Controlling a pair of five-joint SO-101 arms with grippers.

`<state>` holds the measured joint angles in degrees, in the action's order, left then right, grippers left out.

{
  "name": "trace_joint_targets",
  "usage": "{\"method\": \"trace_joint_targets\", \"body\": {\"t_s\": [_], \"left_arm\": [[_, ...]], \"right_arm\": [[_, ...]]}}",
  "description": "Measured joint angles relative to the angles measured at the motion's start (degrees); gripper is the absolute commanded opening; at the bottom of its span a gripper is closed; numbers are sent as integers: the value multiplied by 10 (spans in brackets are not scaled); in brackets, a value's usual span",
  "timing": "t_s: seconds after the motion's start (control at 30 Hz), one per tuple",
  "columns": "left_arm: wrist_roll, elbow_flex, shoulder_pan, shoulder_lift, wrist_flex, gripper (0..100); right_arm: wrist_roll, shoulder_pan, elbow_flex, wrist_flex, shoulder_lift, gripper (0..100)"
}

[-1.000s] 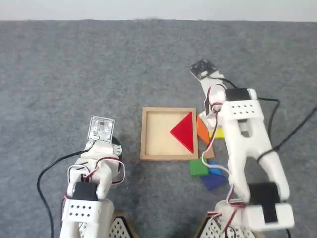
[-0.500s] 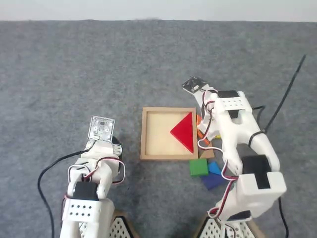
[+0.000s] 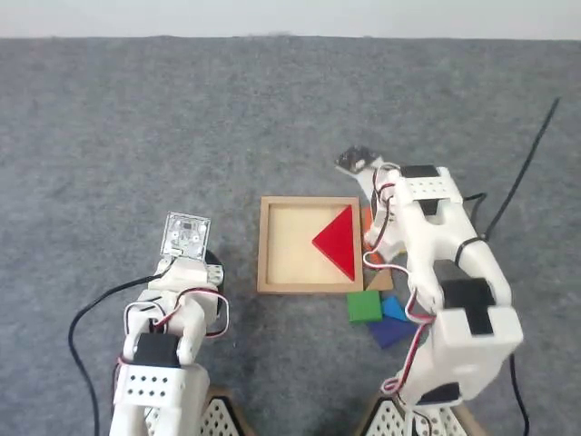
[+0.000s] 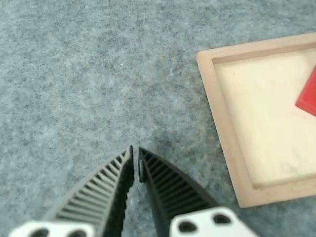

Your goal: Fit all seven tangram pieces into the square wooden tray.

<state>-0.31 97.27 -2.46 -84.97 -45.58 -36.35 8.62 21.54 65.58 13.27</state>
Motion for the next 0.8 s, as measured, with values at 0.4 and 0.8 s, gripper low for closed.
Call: {"method": "trace_joint_targets", "body": {"t_s": [0.4,0.8], "left_arm": [[0,0,0,0,0,15],[0,0,0,0,0,15]], "right_arm": [[11,4,8,21,11,384],[144,9,9,-25,11,384]]}}
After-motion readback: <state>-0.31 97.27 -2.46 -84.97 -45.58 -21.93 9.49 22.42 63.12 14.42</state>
